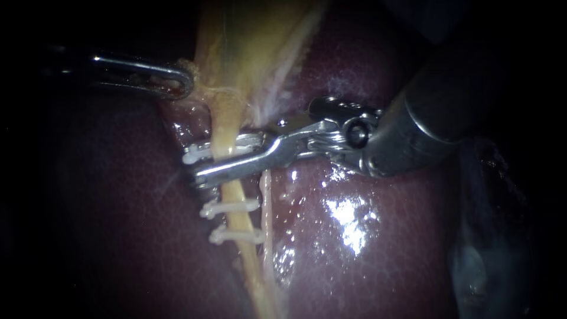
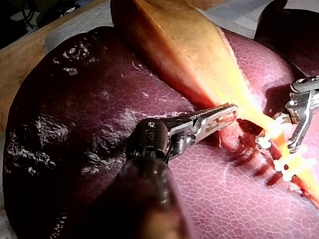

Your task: Clipping third clip left tube

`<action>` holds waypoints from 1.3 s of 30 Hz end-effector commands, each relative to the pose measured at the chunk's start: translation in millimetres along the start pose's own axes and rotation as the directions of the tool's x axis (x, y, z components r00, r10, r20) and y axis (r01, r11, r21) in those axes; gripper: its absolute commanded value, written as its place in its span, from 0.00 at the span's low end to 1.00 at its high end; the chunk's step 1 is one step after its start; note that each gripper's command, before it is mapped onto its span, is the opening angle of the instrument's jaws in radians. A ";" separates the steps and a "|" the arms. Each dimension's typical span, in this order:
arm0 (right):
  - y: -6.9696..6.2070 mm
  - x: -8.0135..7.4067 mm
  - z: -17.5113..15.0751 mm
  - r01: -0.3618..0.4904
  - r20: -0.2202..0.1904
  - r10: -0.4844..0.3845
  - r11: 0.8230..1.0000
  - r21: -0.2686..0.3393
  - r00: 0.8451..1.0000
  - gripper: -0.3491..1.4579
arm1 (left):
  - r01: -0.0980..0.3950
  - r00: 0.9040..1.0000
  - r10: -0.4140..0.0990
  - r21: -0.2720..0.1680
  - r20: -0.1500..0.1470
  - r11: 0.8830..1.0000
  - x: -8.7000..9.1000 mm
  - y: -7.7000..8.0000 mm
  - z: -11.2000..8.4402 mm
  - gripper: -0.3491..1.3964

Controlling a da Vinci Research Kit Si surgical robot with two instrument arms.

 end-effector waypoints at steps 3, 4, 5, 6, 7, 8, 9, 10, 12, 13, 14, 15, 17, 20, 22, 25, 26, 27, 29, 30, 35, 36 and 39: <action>0.0 0.0 0.1 0.000 0.000 0.000 1.000 0.000 1.000 0.39 | -0.001 1.000 0.001 -0.001 -0.001 1.000 0.0 0.0 0.0 0.00; 0.0 0.0 0.2 0.001 -0.003 -0.001 1.000 -0.001 1.000 0.39 | -0.001 1.000 0.001 -0.001 -0.001 1.000 0.0 0.0 0.0 0.00; 0.0 0.0 0.2 0.001 -0.005 -0.001 1.000 -0.003 1.000 0.38 | -0.001 1.000 0.001 -0.001 -0.001 1.000 0.0 0.0 0.0 0.00; 0.0 0.0 0.1 0.001 -0.004 -0.001 1.000 -0.002 1.000 0.38 | -0.001 1.000 0.001 -0.001 -0.001 1.000 0.0 0.0 0.0 0.00; 0.0 0.0 0.1 0.001 -0.003 -0.001 1.000 -0.002 1.000 0.37 | -0.001 1.000 0.001 -0.001 -0.001 1.000 0.0 0.0 0.0 0.00; 0.0 -0.1 0.1 0.001 -0.003 -0.001 1.000 -0.002 1.000 0.37 | -0.001 1.000 0.001 -0.001 -0.001 1.000 0.0 0.0 0.0 0.00; -0.1 -0.1 0.0 0.001 -0.002 -0.001 1.000 -0.002 1.000 0.36 | -0.001 1.000 0.001 -0.001 -0.001 1.000 0.0 0.0 0.0 0.00; -0.1 -0.1 0.0 0.001 -0.002 -0.001 1.000 -0.002 1.000 0.35 | -0.001 1.000 0.001 -0.001 -0.001 1.000 0.0 0.0 0.0 0.00; -0.1 -0.1 -0.1 0.001 -0.002 -0.001 1.000 -0.002 1.000 0.32 | -0.001 1.000 0.001 -0.001 -0.001 1.000 0.0 0.0 0.0 0.00; -0.1 -0.1 -0.1 0.001 -0.002 -0.001 1.000 -0.002 1.000 0.31 | -0.001 1.000 0.001 -0.001 -0.001 1.000 0.0 0.0 0.0 0.00; -0.1 -0.1 -0.1 0.001 -0.001 -0.001 1.000 -0.001 1.000 0.29 | -0.001 1.000 0.001 -0.001 -0.001 1.000 0.0 0.0 0.0 0.00; -0.1 -0.1 0.0 0.001 -0.001 -0.001 1.000 -0.001 1.000 0.26 | -0.001 1.000 0.001 -0.001 -0.001 1.000 0.0 0.0 0.0 0.00; -0.1 -0.1 0.0 0.001 -0.001 -0.001 1.000 -0.001 1.000 0.21 | -0.001 1.000 0.001 -0.001 -0.001 1.000 0.0 0.0 0.0 0.00; -0.1 -0.1 0.0 0.001 0.000 -0.001 1.000 0.000 1.000 0.16 | -0.001 1.000 0.001 -0.001 -0.001 1.000 0.0 0.0 0.0 0.00; 0.0 -0.1 0.0 0.001 0.000 -0.001 1.000 -0.001 1.000 0.13 | -0.001 1.000 0.001 -0.001 -0.001 1.000 0.0 0.0 0.0 0.00; 0.0 -0.1 0.0 0.001 0.000 -0.001 1.000 -0.001 1.000 0.05 | -0.001 1.000 0.001 -0.001 -0.001 1.000 0.0 0.0 0.0 0.00; 0.0 -0.1 0.0 0.001 0.000 -0.001 1.000 0.000 1.000 0.03 | -0.001 1.000 0.001 -0.001 -0.001 1.000 0.0 0.0 0.0 0.00; 0.0 -0.1 0.0 0.001 0.000 -0.001 1.000 0.000 1.000 0.00 | -0.001 1.000 0.001 -0.001 -0.001 1.000 0.0 0.0 0.0 0.00; 0.1 -0.1 0.0 0.001 0.002 -0.001 1.000 0.001 1.000 0.00 | -0.001 1.000 0.001 -0.001 -0.001 1.000 0.0 0.0 0.0 0.00; 0.1 -0.2 0.0 0.002 -0.003 -0.002 1.000 -0.003 1.000 0.00 | -0.001 1.000 0.001 -0.001 -0.001 1.000 0.0 0.0 0.0 0.00; -0.3 -0.4 -0.1 -0.003 0.057 0.006 0.998 -0.055 0.998 0.00 | -0.001 1.000 0.001 -0.001 -0.001 1.000 0.0 0.0 0.0 0.00; -0.4 -0.4 -0.1 -0.003 0.060 0.006 0.998 -0.056 0.998 0.00 | -0.002 1.000 0.002 -0.001 -0.001 1.000 0.0 0.0 -0.1 0.00; -0.6 -0.4 0.1 -0.003 0.062 0.007 0.998 -0.057 0.998 0.00 | -0.002 1.000 0.002 -0.001 -0.001 1.000 0.0 0.0 -0.1 0.00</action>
